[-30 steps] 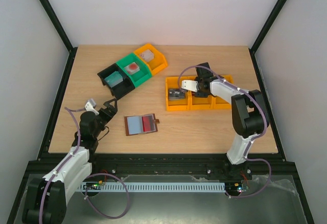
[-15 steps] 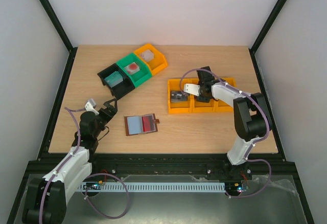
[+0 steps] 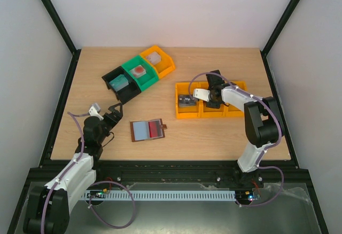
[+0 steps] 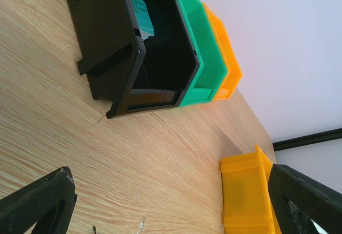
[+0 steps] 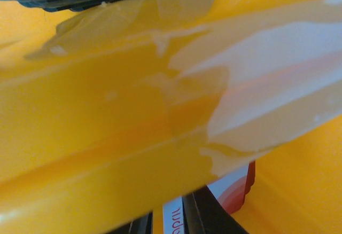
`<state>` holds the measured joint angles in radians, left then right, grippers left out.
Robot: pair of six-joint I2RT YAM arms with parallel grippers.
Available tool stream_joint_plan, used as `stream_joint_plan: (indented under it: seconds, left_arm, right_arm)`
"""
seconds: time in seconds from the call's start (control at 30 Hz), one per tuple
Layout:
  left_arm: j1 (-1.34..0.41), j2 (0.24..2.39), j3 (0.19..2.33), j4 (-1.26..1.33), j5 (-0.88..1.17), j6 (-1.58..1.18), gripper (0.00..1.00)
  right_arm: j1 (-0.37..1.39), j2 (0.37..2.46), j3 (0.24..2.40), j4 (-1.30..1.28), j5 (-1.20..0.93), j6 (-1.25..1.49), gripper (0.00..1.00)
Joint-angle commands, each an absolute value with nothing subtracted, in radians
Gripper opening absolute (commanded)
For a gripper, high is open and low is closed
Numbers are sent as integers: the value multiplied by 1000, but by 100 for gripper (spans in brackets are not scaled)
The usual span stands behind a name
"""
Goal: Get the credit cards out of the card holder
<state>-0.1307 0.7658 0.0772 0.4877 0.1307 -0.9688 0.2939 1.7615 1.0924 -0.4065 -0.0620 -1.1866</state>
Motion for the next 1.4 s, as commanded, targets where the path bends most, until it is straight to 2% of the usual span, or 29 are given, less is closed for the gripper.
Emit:
stream_joint_plan:
  seconds: [0.0, 0.17, 0.4, 0.73, 0.77, 0.87, 0.93, 1.0, 1.17, 1.27, 1.37]
  left_arm:
    - [-135, 757, 61, 505, 133, -959, 99]
    - [-135, 757, 61, 505, 133, -959, 99]
    - [-135, 755, 61, 505, 133, -959, 99]
    - [-135, 757, 61, 506, 135, -959, 99]
    - [-136, 755, 62, 506, 136, -958, 99]
    - [-139, 754, 65, 512, 152, -954, 99]
    - [-143, 750, 68, 517, 183, -954, 99]
    - [-149, 747, 79, 506, 229, -957, 99]
    - [-143, 763, 108, 313, 388, -1068, 98]
    - [-103, 815, 134, 223, 424, -1038, 97]
    - [-96, 855, 135, 239, 498, -992, 96]
  right_arm:
    - [289, 1763, 1099, -423, -48, -1177, 17]
    - [289, 1768, 1107, -418, -81, -1165, 19]
    - [286, 1739, 1072, -327, 20, -1182, 19]
    - [286, 1603, 1034, -236, 27, -1158, 21]
    - [287, 1578, 1025, -201, 21, -1131, 24]
    - [286, 1447, 997, -67, -84, -1011, 33]
    - [288, 1352, 968, 65, -186, -879, 52]
    - [287, 1276, 953, 191, -295, -693, 61]
    - [336, 1205, 982, 341, -519, -130, 61]
    - [448, 1231, 995, 336, -478, 117, 54]
    - [580, 1324, 1045, 208, -425, 261, 49]
